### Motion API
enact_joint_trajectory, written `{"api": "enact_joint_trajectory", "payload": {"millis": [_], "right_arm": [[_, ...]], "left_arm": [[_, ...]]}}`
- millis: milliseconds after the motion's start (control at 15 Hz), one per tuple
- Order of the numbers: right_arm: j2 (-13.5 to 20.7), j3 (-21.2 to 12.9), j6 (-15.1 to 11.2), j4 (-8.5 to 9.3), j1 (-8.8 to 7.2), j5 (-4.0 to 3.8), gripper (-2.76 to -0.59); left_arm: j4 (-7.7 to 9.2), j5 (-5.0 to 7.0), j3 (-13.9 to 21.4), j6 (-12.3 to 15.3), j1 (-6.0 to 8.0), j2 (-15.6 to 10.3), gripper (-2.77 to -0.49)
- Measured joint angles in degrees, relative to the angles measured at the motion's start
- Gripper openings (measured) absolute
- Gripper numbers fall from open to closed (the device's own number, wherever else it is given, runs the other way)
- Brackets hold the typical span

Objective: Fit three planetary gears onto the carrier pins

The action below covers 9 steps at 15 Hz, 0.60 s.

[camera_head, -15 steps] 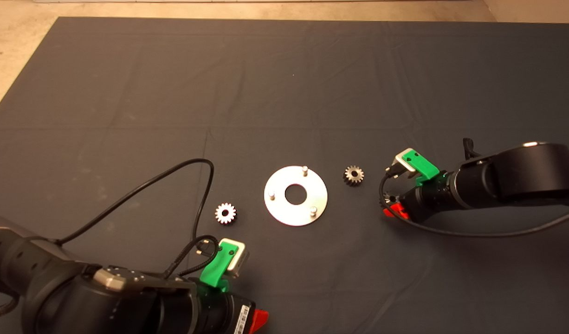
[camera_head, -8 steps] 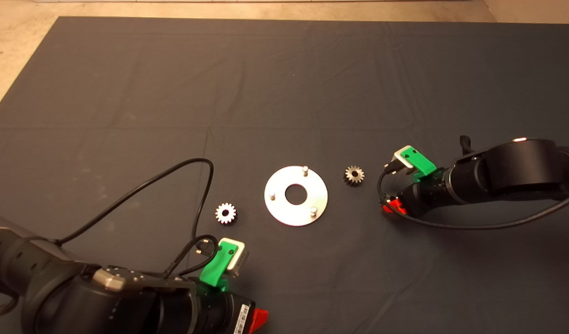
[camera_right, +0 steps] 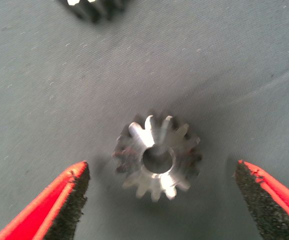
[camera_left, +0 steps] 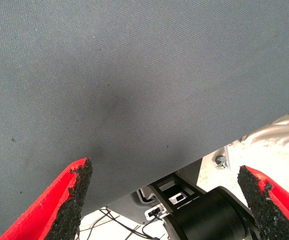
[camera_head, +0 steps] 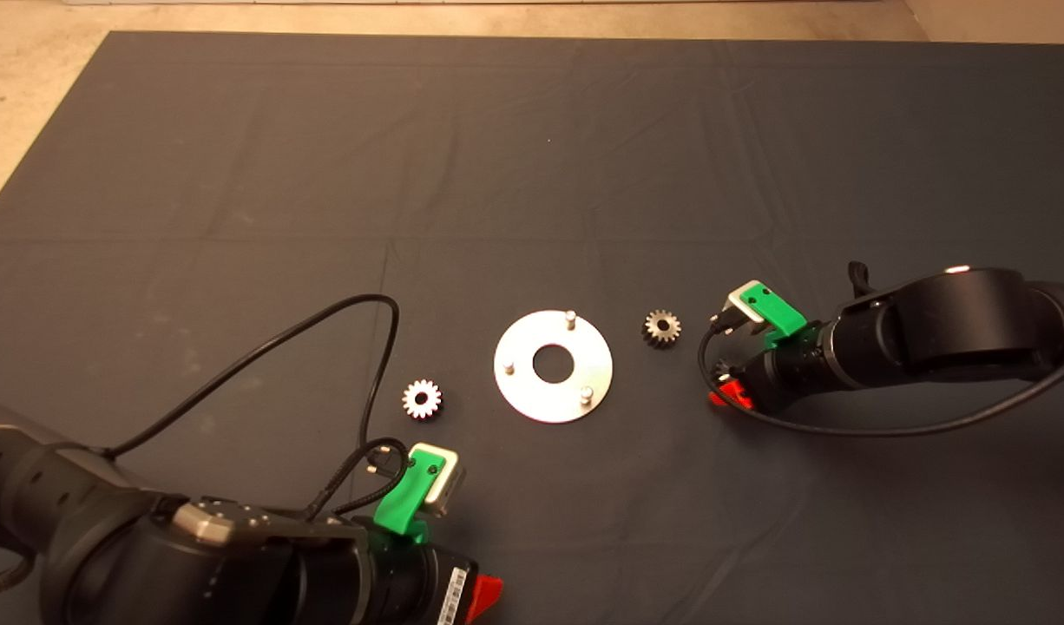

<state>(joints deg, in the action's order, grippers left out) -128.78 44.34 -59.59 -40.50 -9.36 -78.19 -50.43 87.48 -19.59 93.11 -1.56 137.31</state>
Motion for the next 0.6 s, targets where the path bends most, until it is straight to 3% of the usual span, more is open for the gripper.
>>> {"api": "enact_joint_trajectory", "payload": {"millis": [200, 600], "right_arm": [[-0.94, 0.54, 0.04, -0.01, 1.07, 0.02, -1.3], [-1.07, 0.62, 0.05, -0.02, 1.12, 0.02, -1.57]], "left_arm": [[-0.01, 0.0, 0.0, 0.0, 0.0, 0.0, -1.19], [-0.12, -0.01, 0.0, 0.02, 0.0, 0.0, -1.19]]}}
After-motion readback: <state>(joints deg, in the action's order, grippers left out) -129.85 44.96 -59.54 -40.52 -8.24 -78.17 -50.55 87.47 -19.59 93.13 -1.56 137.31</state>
